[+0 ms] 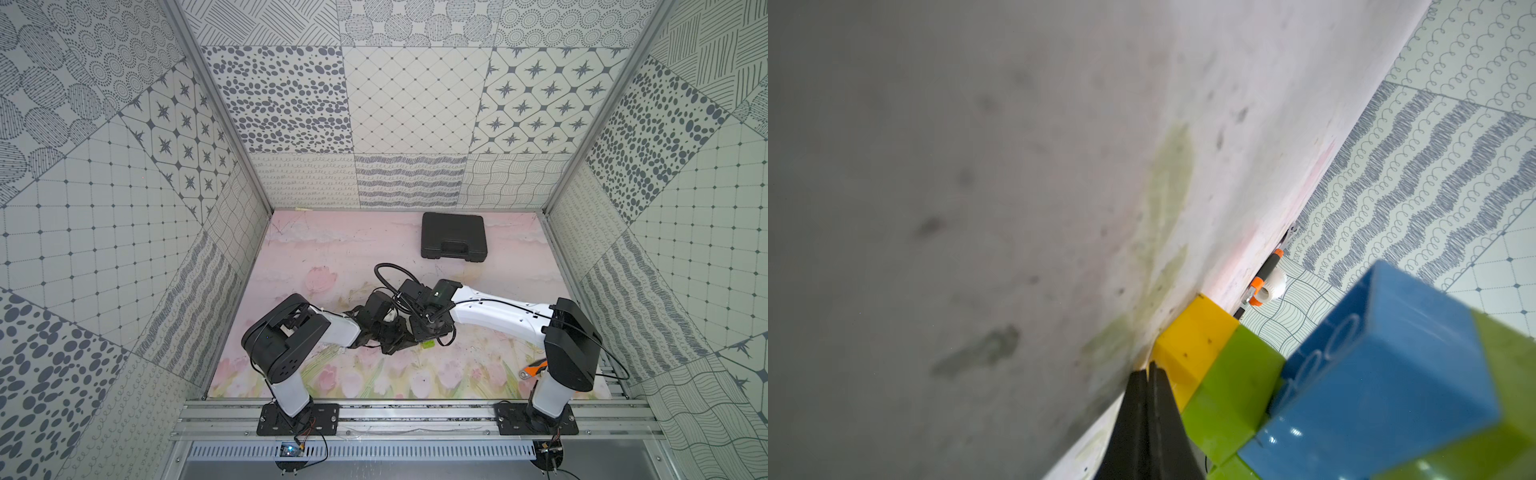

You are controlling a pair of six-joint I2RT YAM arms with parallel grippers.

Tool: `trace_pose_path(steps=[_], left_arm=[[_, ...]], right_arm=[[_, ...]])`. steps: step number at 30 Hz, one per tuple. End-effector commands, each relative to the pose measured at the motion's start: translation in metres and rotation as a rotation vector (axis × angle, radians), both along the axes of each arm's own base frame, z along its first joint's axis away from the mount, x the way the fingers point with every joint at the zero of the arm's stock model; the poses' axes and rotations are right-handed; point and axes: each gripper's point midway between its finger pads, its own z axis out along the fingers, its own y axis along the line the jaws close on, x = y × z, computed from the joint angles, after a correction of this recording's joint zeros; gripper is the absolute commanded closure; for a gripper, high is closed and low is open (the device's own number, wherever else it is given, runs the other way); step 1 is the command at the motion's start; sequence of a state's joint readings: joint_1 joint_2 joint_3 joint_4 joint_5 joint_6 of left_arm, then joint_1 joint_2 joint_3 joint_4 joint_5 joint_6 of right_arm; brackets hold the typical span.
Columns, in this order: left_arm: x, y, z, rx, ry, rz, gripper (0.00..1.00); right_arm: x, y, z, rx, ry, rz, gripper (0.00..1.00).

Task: Assemble the number 4 with lego
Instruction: Assemble the lego brick with the lego brick, then adjust the lego brick at the center of the board.

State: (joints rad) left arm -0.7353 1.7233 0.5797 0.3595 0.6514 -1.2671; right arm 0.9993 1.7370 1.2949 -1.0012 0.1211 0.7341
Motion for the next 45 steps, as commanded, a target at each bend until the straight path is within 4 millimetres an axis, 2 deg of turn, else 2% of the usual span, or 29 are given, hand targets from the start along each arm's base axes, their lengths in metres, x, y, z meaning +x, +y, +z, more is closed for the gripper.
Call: trace_pose_path(steps=[1,13,16,18,23,26,29,31,36,42,45], left_arm=[[-0.022,0.048,-0.051,0.282,0.135,0.081,1.00],[-0.021,0.048,-0.043,0.275,0.120,0.081,1.00],[-0.018,0.048,-0.034,0.281,0.100,0.075,1.00],[-0.015,0.050,-0.027,0.283,0.088,0.075,1.00],[0.002,0.068,0.005,0.272,0.052,0.131,1.00],[0.022,0.095,0.034,0.312,-0.010,0.185,0.99],[0.040,0.119,0.054,0.345,-0.063,0.231,0.94],[0.050,0.130,0.056,0.346,-0.066,0.255,0.92],[0.060,0.142,0.040,0.353,-0.013,0.280,0.92],[0.061,0.140,0.029,0.353,0.012,0.264,0.93],[0.060,0.141,0.026,0.355,0.018,0.265,0.93]], right_arm=[[-0.008,-0.012,-0.015,-0.049,0.024,-0.024,0.75],[-0.023,-0.034,-0.059,-0.134,0.078,-0.051,0.77],[-0.023,-0.036,-0.060,-0.140,0.081,-0.050,0.78],[-0.020,-0.033,-0.050,-0.131,0.064,-0.039,0.78],[-0.010,-0.003,0.003,0.020,0.042,0.076,0.77],[-0.013,0.023,0.027,0.197,0.104,0.148,0.76],[-0.021,0.046,0.032,0.368,0.211,0.197,0.76],[-0.023,0.061,0.028,0.497,0.296,0.216,0.76],[-0.018,0.079,0.005,0.656,0.428,0.233,0.73],[-0.004,0.078,-0.024,0.714,0.486,0.196,0.67],[0.000,0.071,-0.039,0.709,0.497,0.171,0.59]])
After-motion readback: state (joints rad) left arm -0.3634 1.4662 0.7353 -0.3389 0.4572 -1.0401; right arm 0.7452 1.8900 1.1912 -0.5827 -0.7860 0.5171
